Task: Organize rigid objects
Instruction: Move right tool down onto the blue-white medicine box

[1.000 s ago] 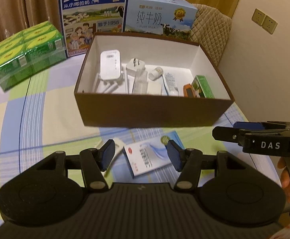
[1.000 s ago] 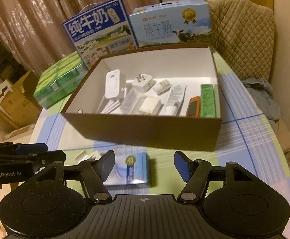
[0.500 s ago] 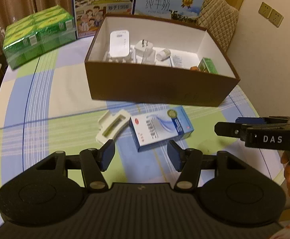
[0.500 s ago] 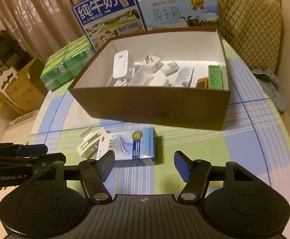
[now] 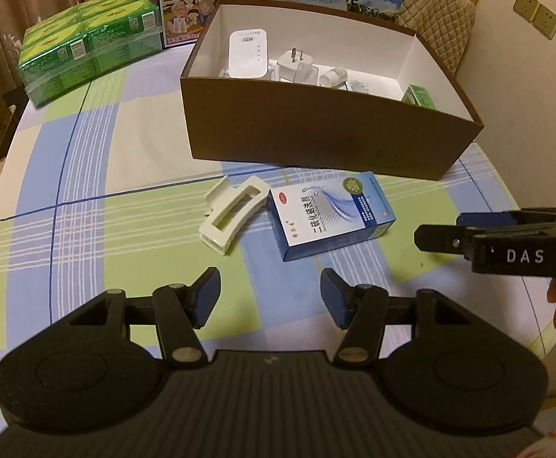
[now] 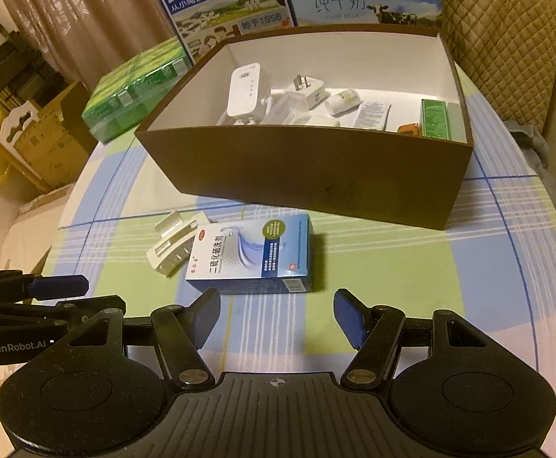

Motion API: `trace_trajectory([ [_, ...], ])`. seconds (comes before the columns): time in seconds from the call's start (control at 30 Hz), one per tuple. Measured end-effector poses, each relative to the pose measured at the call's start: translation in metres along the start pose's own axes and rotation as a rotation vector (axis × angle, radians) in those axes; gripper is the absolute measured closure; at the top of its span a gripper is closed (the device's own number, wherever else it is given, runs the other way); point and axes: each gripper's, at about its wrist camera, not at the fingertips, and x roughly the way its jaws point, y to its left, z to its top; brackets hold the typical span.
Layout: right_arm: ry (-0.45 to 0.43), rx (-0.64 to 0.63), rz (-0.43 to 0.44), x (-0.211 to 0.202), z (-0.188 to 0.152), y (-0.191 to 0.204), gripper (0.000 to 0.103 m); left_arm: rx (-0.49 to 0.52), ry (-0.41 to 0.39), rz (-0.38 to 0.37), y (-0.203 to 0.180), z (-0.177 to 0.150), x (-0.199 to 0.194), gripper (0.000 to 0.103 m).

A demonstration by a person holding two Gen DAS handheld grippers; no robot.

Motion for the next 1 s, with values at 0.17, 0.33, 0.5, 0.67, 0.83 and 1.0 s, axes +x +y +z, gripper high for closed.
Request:
trace_trajectory([
  [0.17,0.005,-0.013,-0.005,0.010,0.003,-0.002,0.040,-0.012,0.011,0.008,0.003,-0.002,0.006,0.049],
  [0.33,-0.019,-0.049,-0.022,0.021,0.010,-0.004,0.049,-0.033,0.018,0.031,0.011,-0.004,0.014,0.049],
  [0.5,-0.038,-0.056,-0.024,0.039,0.025,-0.010,0.075,-0.061,0.033,0.057,0.022,-0.006,0.024,0.049],
  [0.67,-0.051,-0.118,-0.033,0.062,0.040,-0.010,0.093,-0.091,0.046,0.085,0.034,-0.007,0.033,0.049],
  [0.83,-0.057,-0.149,-0.037,0.084,0.052,-0.009,0.095,-0.112,0.052,0.105,0.043,-0.006,0.037,0.049],
  [1.0,-0.028,-0.215,-0.030,0.103,0.058,-0.005,0.095,-0.124,0.062,0.114,0.050,-0.005,0.042,0.049],
])
